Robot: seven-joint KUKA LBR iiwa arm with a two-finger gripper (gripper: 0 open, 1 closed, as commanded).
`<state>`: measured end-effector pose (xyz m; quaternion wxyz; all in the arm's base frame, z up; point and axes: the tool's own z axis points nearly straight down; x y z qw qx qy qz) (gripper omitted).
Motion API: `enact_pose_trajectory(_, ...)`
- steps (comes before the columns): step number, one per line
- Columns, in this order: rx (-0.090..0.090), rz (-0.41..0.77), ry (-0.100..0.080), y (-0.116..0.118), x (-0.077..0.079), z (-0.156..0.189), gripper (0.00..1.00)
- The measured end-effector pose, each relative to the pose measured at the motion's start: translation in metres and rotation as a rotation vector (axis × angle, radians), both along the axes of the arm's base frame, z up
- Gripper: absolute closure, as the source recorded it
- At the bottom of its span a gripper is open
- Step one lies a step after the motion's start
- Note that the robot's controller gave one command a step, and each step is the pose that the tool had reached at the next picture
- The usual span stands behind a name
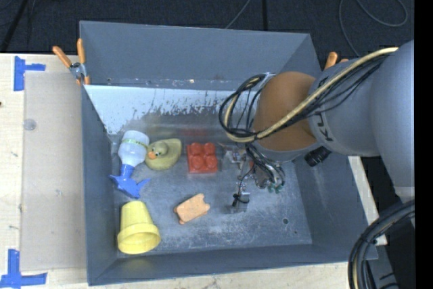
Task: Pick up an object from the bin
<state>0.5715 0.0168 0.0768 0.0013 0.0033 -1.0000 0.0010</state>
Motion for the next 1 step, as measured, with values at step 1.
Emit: enact_pose_trajectory(1,0.006,0.038,-0.001,0.0266,-0.0069,-0.0032,0.00)
